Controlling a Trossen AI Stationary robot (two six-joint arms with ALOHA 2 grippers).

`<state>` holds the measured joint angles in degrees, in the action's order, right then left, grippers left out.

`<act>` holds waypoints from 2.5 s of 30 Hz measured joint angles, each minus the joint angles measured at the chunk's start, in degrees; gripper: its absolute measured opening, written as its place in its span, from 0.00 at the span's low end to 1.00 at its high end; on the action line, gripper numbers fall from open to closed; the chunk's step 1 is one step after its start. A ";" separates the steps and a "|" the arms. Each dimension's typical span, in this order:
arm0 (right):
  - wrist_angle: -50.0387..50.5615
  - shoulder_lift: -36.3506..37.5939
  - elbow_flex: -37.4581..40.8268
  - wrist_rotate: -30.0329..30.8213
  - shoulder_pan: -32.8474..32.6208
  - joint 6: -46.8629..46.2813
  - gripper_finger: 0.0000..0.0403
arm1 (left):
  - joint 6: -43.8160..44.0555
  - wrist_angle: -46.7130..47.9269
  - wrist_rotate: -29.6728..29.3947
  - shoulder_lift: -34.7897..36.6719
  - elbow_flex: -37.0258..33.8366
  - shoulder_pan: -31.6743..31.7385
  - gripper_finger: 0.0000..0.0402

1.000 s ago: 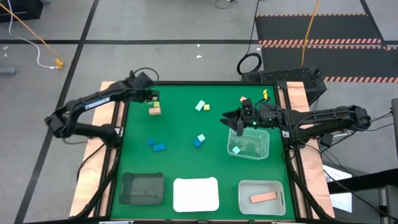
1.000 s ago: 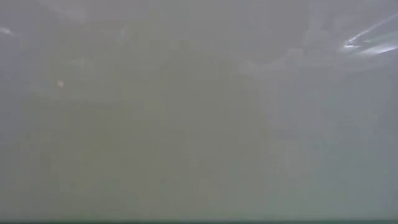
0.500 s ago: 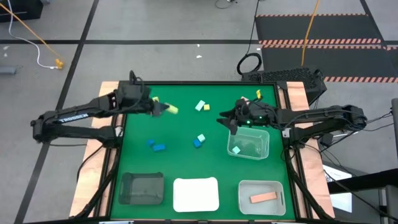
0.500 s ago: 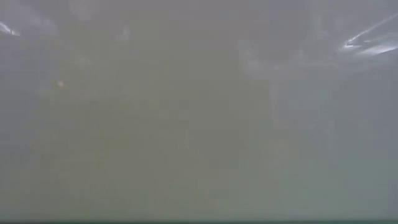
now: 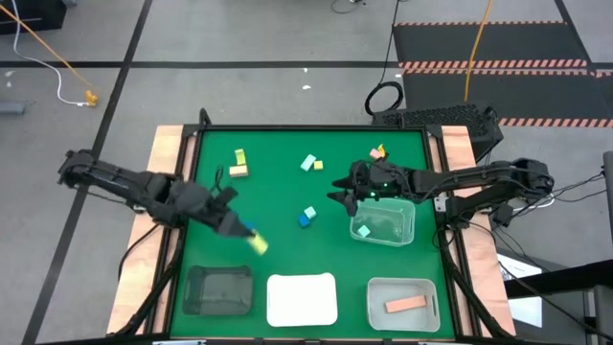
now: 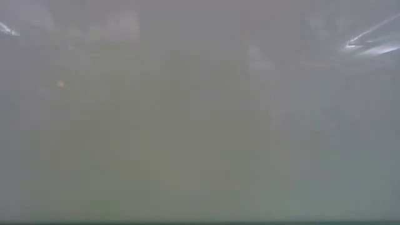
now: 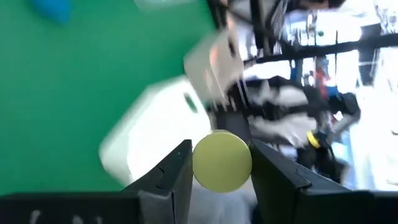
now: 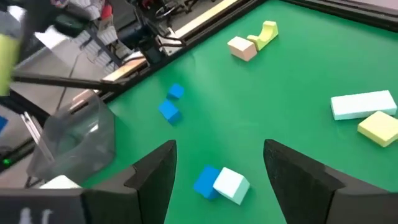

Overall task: Sort & place blocks by color
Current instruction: Put the left green block into the black bin, then put the middle blue block into the white bin

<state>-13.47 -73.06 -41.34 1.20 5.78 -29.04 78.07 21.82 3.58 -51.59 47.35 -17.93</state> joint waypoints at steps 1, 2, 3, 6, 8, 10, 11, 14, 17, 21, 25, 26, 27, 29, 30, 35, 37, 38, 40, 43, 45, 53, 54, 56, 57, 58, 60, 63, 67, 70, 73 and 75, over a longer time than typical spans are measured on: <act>-0.15 0.02 0.00 0.01 0.00 0.66 0.57 | 2.90 0.11 0.02 -0.54 0.00 -2.11 0.33; -0.16 0.04 0.00 0.01 0.00 1.30 0.57 | 5.55 0.72 0.11 -0.99 0.00 -4.28 0.33; -0.15 0.04 0.00 0.01 0.00 1.76 0.57 | 8.28 1.65 0.08 -1.33 -0.02 -6.51 0.33; -0.72 0.04 0.00 -0.01 0.00 3.51 0.57 | 16.75 3.70 0.78 -2.11 0.04 -12.64 0.33; -1.29 0.04 0.00 -0.25 0.00 4.97 0.57 | 22.51 7.40 2.65 -2.54 -0.02 -16.26 0.34; -1.56 0.04 0.00 -1.54 -0.20 6.01 0.57 | 28.12 10.58 3.08 -2.56 -0.01 -19.55 0.34; -1.90 0.04 0.00 -1.67 -0.22 6.38 0.57 | 30.71 12.91 3.06 -2.52 0.00 -21.03 0.34; -2.39 0.07 -0.03 -2.79 -0.31 7.38 0.57 | 37.63 21.01 3.06 -2.56 0.00 -24.82 0.34; -2.65 0.07 -0.03 -2.96 -0.31 7.46 0.57 | 43.71 27.27 3.07 -2.70 0.00 -27.14 0.34; -2.72 0.07 -0.03 -2.96 -0.81 7.41 0.57 | 45.54 28.21 3.03 -4.01 -0.01 -28.67 0.34; -2.74 0.07 -0.03 -3.01 -2.18 7.36 0.57 | 45.42 28.01 3.03 -7.01 0.00 -29.23 0.34; -2.74 0.07 -0.03 -3.01 -2.49 7.36 0.57 | 45.19 27.99 3.03 -7.73 0.00 -29.28 0.34; -2.78 0.07 -0.03 -3.00 -2.75 7.38 0.57 | 44.99 27.97 3.02 -8.40 -0.02 -29.35 0.34; -2.85 0.07 -0.03 -2.96 -3.15 7.41 0.57 | 44.26 27.53 3.01 -9.35 -0.02 -29.36 0.34; -2.85 0.07 -0.03 -2.96 -3.30 7.41 0.57 | 43.96 27.24 3.01 -9.74 -0.02 -29.36 0.35; -2.85 0.07 -0.03 -3.00 -3.65 7.41 0.57 | 42.34 23.49 2.90 -11.02 -0.02 -29.38 0.45; -2.85 0.07 -0.03 -3.00 -3.65 7.30 0.57 | 41.17 22.56 2.88 -11.26 -0.02 -29.37 0.51; -2.84 0.07 -0.03 -3.00 -3.65 7.30 0.57 | 40.91 22.37 2.85 -11.35 -0.02 -29.32 0.54; -2.83 0.07 -0.03 -3.00 -3.65 7.28 0.57 | 40.69 22.30 2.45 -11.41 -0.02 -28.99 0.59; -2.85 0.07 -0.03 -3.00 -3.65 7.28 0.57 | 38.48 21.37 1.17 -11.39 -0.02 -27.90 0.65; -2.92 0.07 -0.03 -3.00 -3.65 7.28 0.57 | 35.33 19.39 -1.11 -11.39 -0.02 -26.55 0.67; -2.98 0.07 -0.03 -3.00 -3.65 7.24 0.57 | 11.25 13.27 -12.77 -11.42 -0.02 -17.28 0.68; -2.99 0.07 -0.03 -3.00 -3.65 7.24 0.57 | 7.82 14.20 -13.07 -11.58 -0.02 -15.72 0.68; -3.00 0.07 -0.03 -2.94 -3.65 7.24 0.57 | 0.64 15.95 -13.32 -12.33 -0.02 -12.15 0.68; -2.98 0.07 -0.03 -2.89 -3.65 7.24 0.57 | -3.39 16.68 -13.38 -12.84 -0.02 -10.44 0.68; -3.00 0.07 -0.03 -2.85 -3.63 7.24 0.57 | -7.56 16.98 -13.42 -13.35 -0.02 -8.66 0.68; -3.00 0.07 -0.03 -2.57 -3.63 7.24 0.57 | -16.65 16.89 -13.27 -14.76 -0.02 -5.18 0.68; -3.00 0.07 -0.03 -2.49 -3.63 6.72 0.57 | -29.46 17.03 -12.06 -17.60 -0.02 -0.46 0.68; -3.01 0.07 -0.03 -2.37 -3.63 5.49 0.57 | -43.77 19.34 -10.47 -21.95 -0.02 4.18 0.68; -3.02 0.07 -0.03 -2.30 -3.63 5.16 0.57 | -51.01 21.66 -10.09 -25.53 -0.02 6.80 0.68; -3.02 0.07 -0.05 -0.77 -3.63 3.81 0.57 | -55.98 22.63 -10.01 -29.18 -0.04 8.90 0.68; -3.01 0.07 -0.05 0.25 -3.63 3.78 0.57 | -58.48 22.76 -8.70 -31.32 -0.04 10.03 0.68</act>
<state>-16.48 -72.98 -41.39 1.45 2.15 -25.26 19.59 44.57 -5.12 -82.91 47.31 -7.90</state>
